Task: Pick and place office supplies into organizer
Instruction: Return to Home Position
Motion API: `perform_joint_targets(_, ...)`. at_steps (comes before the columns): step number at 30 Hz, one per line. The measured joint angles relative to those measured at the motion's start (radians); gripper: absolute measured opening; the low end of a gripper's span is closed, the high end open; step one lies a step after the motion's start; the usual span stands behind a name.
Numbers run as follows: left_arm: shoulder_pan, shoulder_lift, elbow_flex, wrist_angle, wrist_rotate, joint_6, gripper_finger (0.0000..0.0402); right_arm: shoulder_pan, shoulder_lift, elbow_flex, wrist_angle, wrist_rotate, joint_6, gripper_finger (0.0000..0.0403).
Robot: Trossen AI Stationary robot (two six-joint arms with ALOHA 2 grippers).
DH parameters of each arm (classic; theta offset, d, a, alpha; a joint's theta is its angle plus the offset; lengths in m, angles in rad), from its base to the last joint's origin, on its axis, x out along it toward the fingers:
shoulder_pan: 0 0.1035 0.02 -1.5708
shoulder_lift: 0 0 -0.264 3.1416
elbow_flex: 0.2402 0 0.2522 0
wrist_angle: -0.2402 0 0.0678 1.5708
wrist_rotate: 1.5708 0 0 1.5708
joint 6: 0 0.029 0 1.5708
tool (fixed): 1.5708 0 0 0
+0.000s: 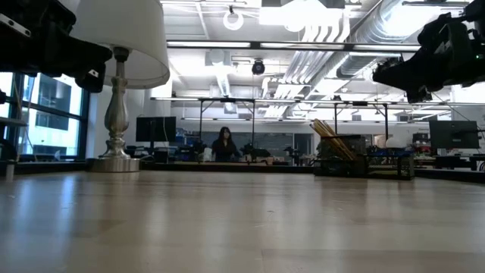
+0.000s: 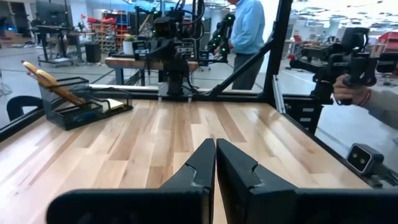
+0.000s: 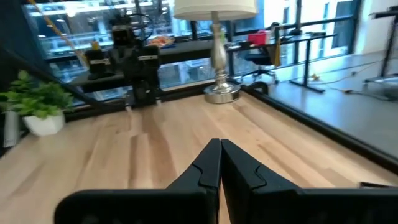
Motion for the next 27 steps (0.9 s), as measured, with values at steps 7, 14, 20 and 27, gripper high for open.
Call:
perform_joint_targets(7, 0.0, -0.005, 0.0, 0.002, -0.026, -0.018, 0.0, 0.033, 0.0, 0.0, -0.004, -0.029, 0.023, 0.0)
perform_joint_targets(14, 0.0, -0.005, 0.0, 0.001, -0.004, 0.005, 0.0, 0.055, 0.0, 0.0, -0.004, -0.023, 0.022, 0.0)
perform_joint_targets(20, 0.0, -0.005, 0.0, 0.001, -0.014, 0.007, 0.0, 0.056, 0.0, 0.0, -0.004, -0.024, 0.023, 0.0)
perform_joint_targets(27, 0.0, -0.005, 0.0, -0.001, -0.019, 0.007, 0.0, 0.056, 0.0, 0.0, -0.004, -0.024, 0.023, 0.0)
